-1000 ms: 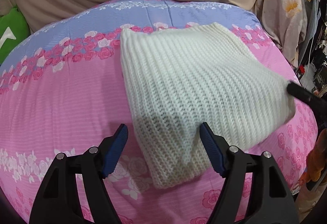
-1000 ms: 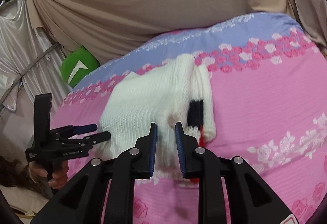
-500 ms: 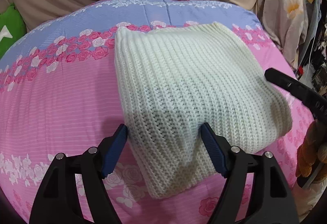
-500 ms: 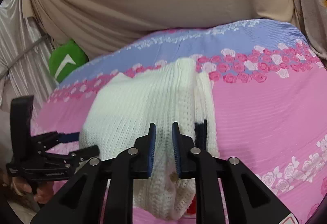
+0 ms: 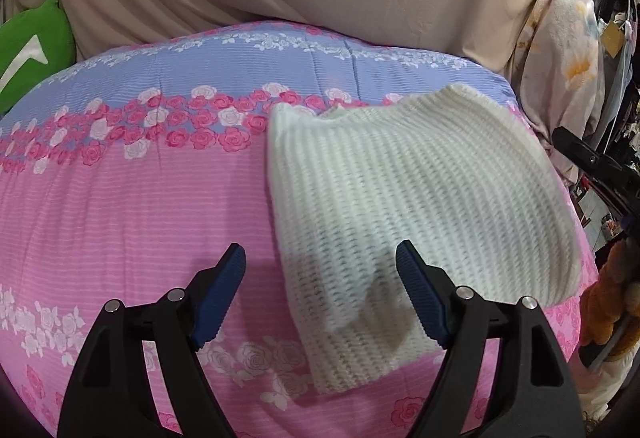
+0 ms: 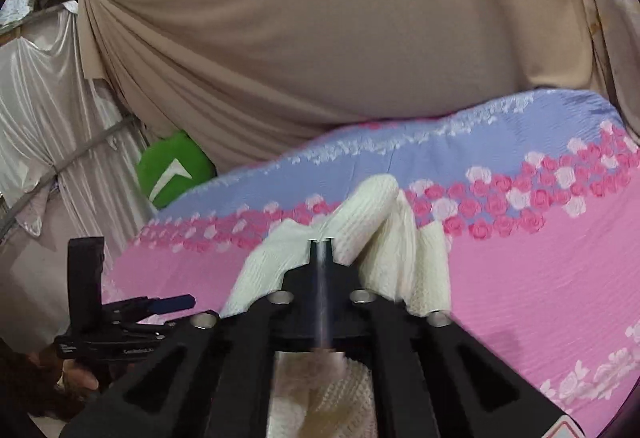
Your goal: Fold small clothes
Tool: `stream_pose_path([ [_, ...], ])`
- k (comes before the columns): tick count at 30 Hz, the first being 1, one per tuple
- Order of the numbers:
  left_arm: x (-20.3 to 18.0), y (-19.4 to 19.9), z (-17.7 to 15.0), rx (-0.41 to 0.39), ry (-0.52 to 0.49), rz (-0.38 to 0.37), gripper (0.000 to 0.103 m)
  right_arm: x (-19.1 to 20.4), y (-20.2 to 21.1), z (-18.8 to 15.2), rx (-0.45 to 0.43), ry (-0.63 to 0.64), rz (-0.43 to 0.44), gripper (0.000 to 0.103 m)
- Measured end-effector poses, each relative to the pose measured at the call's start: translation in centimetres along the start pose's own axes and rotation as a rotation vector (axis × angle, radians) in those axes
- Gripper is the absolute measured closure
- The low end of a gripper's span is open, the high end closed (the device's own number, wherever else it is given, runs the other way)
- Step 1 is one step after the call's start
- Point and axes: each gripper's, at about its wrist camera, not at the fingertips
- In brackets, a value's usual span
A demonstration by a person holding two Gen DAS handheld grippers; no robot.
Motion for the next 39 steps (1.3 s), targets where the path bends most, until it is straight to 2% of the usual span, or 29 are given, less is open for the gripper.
stream_pose_path([
  [1,-0.3,-0.3,0.1,0.004,-0.008,-0.005,0.027,-1.4,-1.1,-0.5,0.041,-0.017,-0.056,0.103],
  [3,-0.9,-1.1,0.1,0.024,-0.023,-0.012,0.027,-5.6,-4.7,-2.6,0.191,-0.106,-0.195,0.103],
  [4,-1.2,-1.4,0.0,0.034,-0.03,-0.019,0.027,-6.9,-5.1,-3.4,0.211,-0.158,-0.235,0.102],
  [5,-1.4,-1.6,-0.1,0.04,-0.037,-0.023,0.027,-7.8,-4.6,-3.8,0.201,-0.222,-0.197,0.1],
  [6,-1.6,-1.7,-0.2,0.043,-0.047,-0.02,0.027,-7.9,-3.8,-3.8,0.174,-0.248,-0.133,0.095],
  [8,-1.8,-1.9,-0.2,0.047,-0.055,-0.017,0.027,-7.0,-1.7,-3.1,0.101,-0.245,-0.078,0.092],
  [9,-1.7,-2.0,-0.1,0.051,-0.051,-0.02,0.027,-6.3,-1.1,-2.7,0.09,-0.226,-0.069,0.083],
  [10,-1.6,-2.1,-0.1,0.052,-0.047,-0.025,0.027,-5.6,-0.7,-2.3,0.088,-0.211,-0.046,0.067],
  [11,-1.6,-2.2,-0.1,0.053,-0.044,-0.025,0.027,-4.9,-0.5,-2.2,0.1,-0.199,-0.001,0.057],
  [12,-1.6,-2.2,-0.1,0.054,-0.041,-0.024,0.027,-4.2,-0.5,-2.2,0.114,-0.192,0.025,0.042],
  [13,-1.5,-2.2,-0.1,0.054,-0.039,-0.024,0.026,-3.4,-0.6,-2.4,0.133,-0.181,0.037,0.041],
  [17,-1.1,-2.3,-0.5,0.053,-0.024,-0.022,0.022,-1.7,-4.5,-4.1,0.262,-0.121,0.002,0.041],
  [18,-1.0,-2.3,-0.6,0.056,-0.021,-0.025,0.022,-1.6,-5.7,-4.6,0.286,-0.109,-0.01,0.047],
  [19,-0.9,-2.4,-0.6,0.059,-0.019,-0.025,0.022,-1.7,-6.6,-4.8,0.292,-0.102,-0.02,0.069],
  [21,-0.9,-2.1,-0.6,0.057,-0.02,-0.026,0.022,-0.9,-6.1,-4.0,0.259,-0.079,0.006,0.083],
  [22,-1.0,-1.8,-0.5,0.047,-0.021,-0.023,0.022,0.0,-4.3,-3.1,0.185,-0.063,0.063,0.085],
  [24,-0.9,-1.0,-0.3,0.022,-0.021,-0.025,0.022,1.4,-1.0,-1.6,0.07,-0.039,0.135,0.086],
  [26,-1.0,-0.5,-0.1,0.006,-0.022,-0.044,0.021,1.8,0.7,-0.9,0.016,-0.011,0.163,0.086],
  [28,-1.4,-0.7,0.1,0.003,-0.033,-0.049,0.021,-0.1,-1.1,-1.9,0.078,-0.018,0.043,0.086],
  [30,-1.9,-1.7,0.1,0.021,-0.049,-0.042,0.021,-3.8,-5.5,-4.5,0.24,-0.079,-0.099,0.086],
  [32,-2.2,-2.7,0.0,0.048,-0.057,-0.037,0.021,-5.6,-5.1,-5.0,0.218,-0.176,-0.024,0.085],
  [33,-2.3,-3.3,-0.1,0.063,-0.06,-0.022,0.021,-5.1,-4.1,-4.3,0.198,-0.176,-0.015,0.085],
  [36,-2.5,-4.1,-0.3,0.079,-0.061,-0.021,0.021,-3.1,-2.2,-3.0,0.149,-0.104,-0.038,0.083],
  [39,-2.5,-4.9,-0.4,0.088,-0.065,0.002,0.019,-1.9,-0.3,-2.5,0.091,-0.091,-0.095,0.081],
])
Point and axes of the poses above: each gripper's, at about its wrist camera, not at the fingertips, and y roughly against the way its jaws point, x to its left, z to its top, and after that the axes turned 2 degrees about x, right-handed
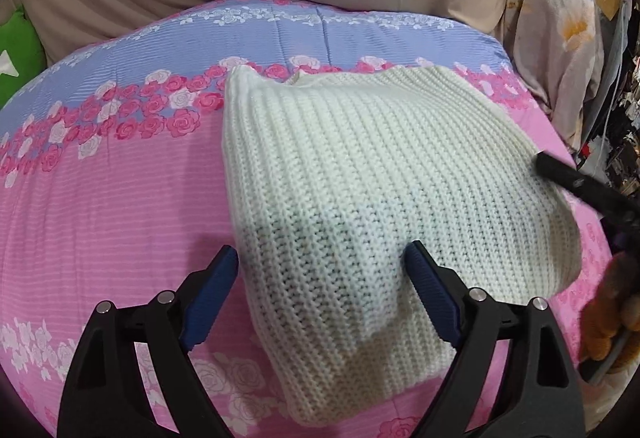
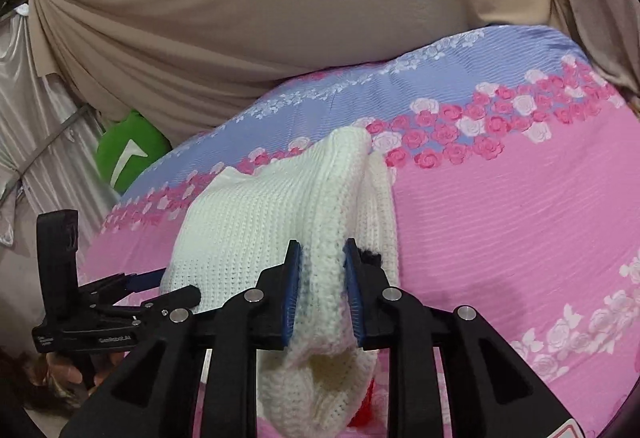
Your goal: Fold small clothes
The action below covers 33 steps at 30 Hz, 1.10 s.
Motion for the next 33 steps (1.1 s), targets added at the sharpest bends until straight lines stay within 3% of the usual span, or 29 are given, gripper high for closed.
stream_pose_path([
  [2,0.2,-0.2,-0.1,0.007,0.008,-0.006,0.018,1.1,1.9,0.4,-0.049,0.028,0.037,0.081],
  [4,0.1,-0.2,-0.1,0.005,0.002,0.004,0.017,2.7,2.6,0.2,-0.045,0.096,0.062,0.081],
  [6,0.1,-0.1,-0.1,0.001,-0.008,0.013,0.017,3.9,1.2,-0.6,0.026,0.162,0.039,0.082],
  [8,0.0,-0.1,-0.2,-0.002,-0.011,0.016,0.017,3.0,-2.5,-2.6,0.162,0.169,-0.015,0.082],
  [10,0.0,-0.2,-0.3,0.006,-0.009,0.006,0.017,1.6,-5.0,-4.0,0.23,0.138,-0.017,0.094],
  [12,0.0,-0.3,-0.3,0.007,-0.01,0.015,0.017,1.4,-3.7,-3.3,0.204,0.089,0.015,0.093],
  [16,-0.1,-0.2,-0.3,0.002,-0.018,0.025,0.017,2.5,-0.1,-1.6,0.079,0.111,0.024,0.09],
  [18,-0.1,-0.2,-0.3,0.003,-0.013,0.024,0.017,2.1,-0.6,-1.7,0.09,0.123,-0.026,0.088],
  [20,-0.2,-0.2,-0.4,0.002,-0.01,0.024,0.017,0.9,-3.1,-2.7,0.163,0.118,-0.096,0.09],
  [22,-0.2,-0.2,-0.4,0.004,-0.009,0.026,0.017,0.4,-3.9,-3.1,0.162,0.106,-0.062,0.092],
  [26,-0.6,0.5,-0.1,-0.012,-0.018,0.039,0.018,1.9,-1.2,-0.3,0.066,0.117,-0.011,0.088],
  [30,-2.0,2.3,2.0,-0.106,-0.065,0.055,0.018,2.3,-1.9,3.1,0.011,0.158,-0.026,0.086],
  [32,-2.5,2.3,3.1,-0.126,-0.073,0.057,0.018,1.2,-4.5,4.9,0.05,0.124,0.003,0.08],
  [33,-2.8,2.0,3.5,-0.13,-0.08,0.065,0.018,0.7,-5.9,5.4,0.086,0.111,0.015,0.07],
])
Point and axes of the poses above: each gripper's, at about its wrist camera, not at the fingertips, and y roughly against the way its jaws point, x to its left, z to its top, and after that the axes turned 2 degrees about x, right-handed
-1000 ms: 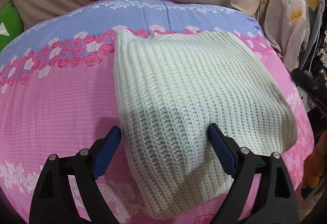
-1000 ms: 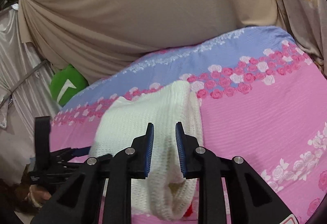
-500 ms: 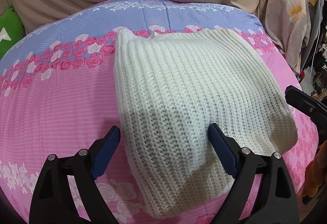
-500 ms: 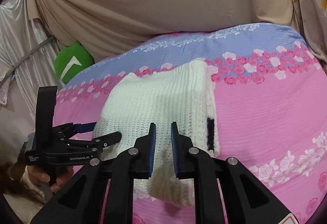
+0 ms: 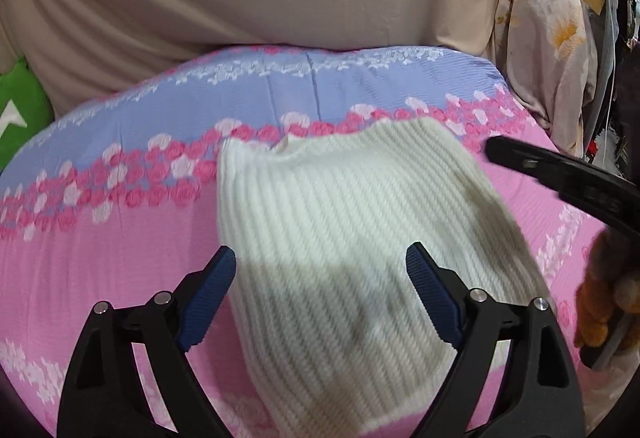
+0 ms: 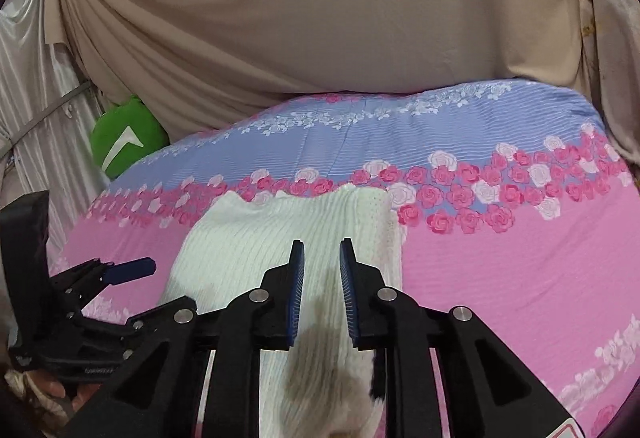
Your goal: Fold small clothes
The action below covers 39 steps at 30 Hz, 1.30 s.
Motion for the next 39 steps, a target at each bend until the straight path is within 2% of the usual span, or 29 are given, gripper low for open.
stream_pose_path([
  [2,-0.4,-1.1,0.5,0.016,-0.008,0.015,0.018,-1.1,-3.6,0.5,0.079,0.003,-0.067,0.071],
  [3,-0.5,-1.8,0.6,0.035,-0.008,0.011,0.018,-1.2,-4.9,0.4,0.105,0.012,-0.087,0.085],
  [5,-0.7,-2.6,0.4,0.059,-0.004,0.014,0.018,-1.0,-4.0,0.5,0.058,0.003,-0.053,0.087],
  [8,-1.0,-3.0,0.1,0.053,-0.021,0.038,0.018,-0.7,-1.6,0.7,-0.038,0.006,-0.035,0.091],
  [9,-1.1,-3.2,0.0,0.054,-0.022,0.044,0.018,-1.2,-2.3,0.7,-0.014,-0.009,-0.046,0.094],
  [11,-1.3,-3.4,-0.1,0.053,-0.028,0.052,0.017,-2.6,-5.4,0.2,0.089,-0.025,-0.08,0.094],
  [13,-1.6,-3.5,-0.1,0.049,-0.04,0.066,0.017,-3.4,-5.7,-0.2,0.083,-0.061,-0.049,0.095],
  [15,-1.6,-3.6,-0.2,0.047,-0.043,0.07,0.016,-2.8,-3.8,0.1,0.052,-0.058,-0.067,0.094],
  [16,-1.6,-3.6,-0.1,0.048,-0.042,0.072,0.016,-2.3,-2.7,0.1,0.027,-0.051,-0.071,0.087],
  [18,-1.4,-3.5,-0.1,0.049,-0.035,0.066,0.016,-1.2,-0.2,-0.2,-0.027,-0.037,-0.054,0.083],
  [20,-1.1,-3.1,-0.1,0.051,-0.021,0.057,0.016,-0.4,1.6,-1.2,-0.049,-0.03,-0.053,0.07],
  [21,-0.8,-2.8,-0.1,0.051,-0.009,0.043,0.016,-0.3,2.3,-1.9,-0.053,-0.03,-0.066,0.055],
  [22,-0.3,-2.3,-0.3,0.051,0.003,0.027,0.015,-0.4,2.7,-2.6,-0.05,-0.032,-0.079,0.046],
  [24,0.7,-1.5,-0.7,0.05,0.03,-0.001,0.011,-1.2,3.3,-4.4,-0.027,-0.065,-0.108,0.039],
  [26,1.8,-0.9,-1.4,0.054,0.063,-0.043,0.009,-2.5,3.1,-6.2,0.019,-0.14,-0.098,0.034],
  [28,3.0,-0.7,-2.3,0.081,0.111,-0.085,0.007,-3.7,2.7,-7.8,0.063,-0.191,-0.058,0.034],
  [33,5.3,-2.7,-4.1,0.17,0.232,-0.183,0.007,-5.3,0.3,-9.3,0.123,-0.328,0.124,0.032],
  [36,5.7,-3.6,-3.9,0.198,0.295,-0.245,0.007,-4.5,-0.8,-8.9,0.138,-0.311,0.117,0.027],
  [39,4.7,-4.0,-3.2,0.192,0.27,-0.238,0.007,-4.0,-1.9,-8.5,0.151,-0.295,0.114,0.025],
])
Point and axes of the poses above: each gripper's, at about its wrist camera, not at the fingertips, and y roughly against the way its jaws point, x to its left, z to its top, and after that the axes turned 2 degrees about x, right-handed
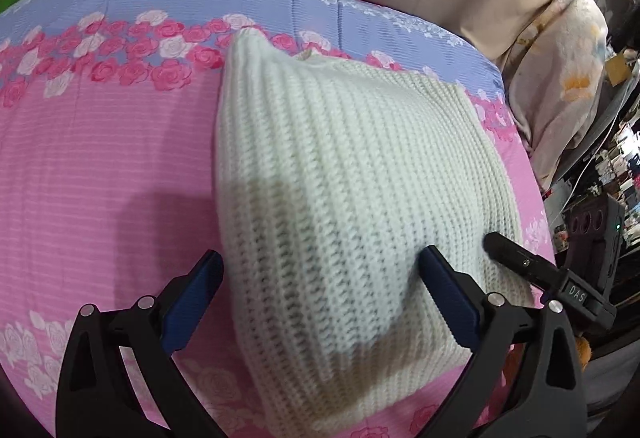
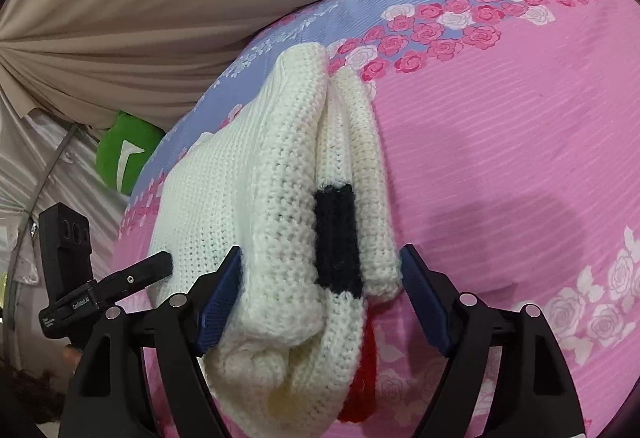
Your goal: Fold small clothes
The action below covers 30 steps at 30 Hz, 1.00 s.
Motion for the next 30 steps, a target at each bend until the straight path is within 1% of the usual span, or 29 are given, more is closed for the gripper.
stream_pose_path([
  [2,-0.7,-0.5,0.3,0.0,-0.019,0.02,0.005,0.3,-0.5,0.2,0.003,0.004,0.004,0.023],
  [5,-1.4,-1.3,0.6,-0.007,-0.034,0.055,0.005,0.7,-0.9,0.4,-0.003,0.02,-0.006,0.022],
  [9,-1.8,-1.7,0.9,-0.016,-0.042,0.078,0.005,1.3,-1.6,0.8,-0.009,0.043,-0.015,0.02],
  [18,-1.8,-2.3,0.9,-0.03,-0.048,0.086,0.005,1.1,-2.1,1.2,-0.037,0.076,-0.004,0.018],
  [20,-1.9,-2.4,0.9,-0.034,-0.051,0.087,0.005,1.0,-2.1,1.2,-0.053,0.075,-0.003,0.021],
  [21,-2.0,-2.3,0.9,-0.037,-0.057,0.087,0.005,0.9,-2.0,1.1,-0.057,0.076,0.0,0.027],
  [22,-2.2,-2.2,0.9,-0.039,-0.069,0.085,0.005,0.9,-1.9,1.1,-0.058,0.073,0.01,0.037],
  [23,-2.4,-2.0,1.0,-0.043,-0.083,0.082,0.007,1.0,-1.7,1.0,-0.063,0.068,0.017,0.041],
  [24,-2.6,-1.6,1.0,-0.051,-0.093,0.075,0.017,1.3,-1.4,1.0,-0.072,0.071,0.015,0.051],
  [25,-2.8,-1.1,1.0,-0.061,-0.111,0.073,0.029,1.6,-0.9,1.0,-0.083,0.079,0.009,0.057],
  [26,-3.1,-0.5,1.1,-0.072,-0.131,0.073,0.036,2.1,-0.4,1.1,-0.096,0.087,0.007,0.059],
  [27,-3.3,0.3,1.3,-0.089,-0.151,0.069,0.05,2.5,0.1,1.1,-0.109,0.09,0.012,0.061],
  [28,-3.5,1.1,1.6,-0.098,-0.163,0.05,0.055,3.0,0.8,1.2,-0.121,0.096,0.024,0.063],
  [30,-3.7,2.7,2.3,-0.119,-0.187,-0.012,0.059,4.5,2.0,1.3,-0.152,0.127,0.033,0.064],
])
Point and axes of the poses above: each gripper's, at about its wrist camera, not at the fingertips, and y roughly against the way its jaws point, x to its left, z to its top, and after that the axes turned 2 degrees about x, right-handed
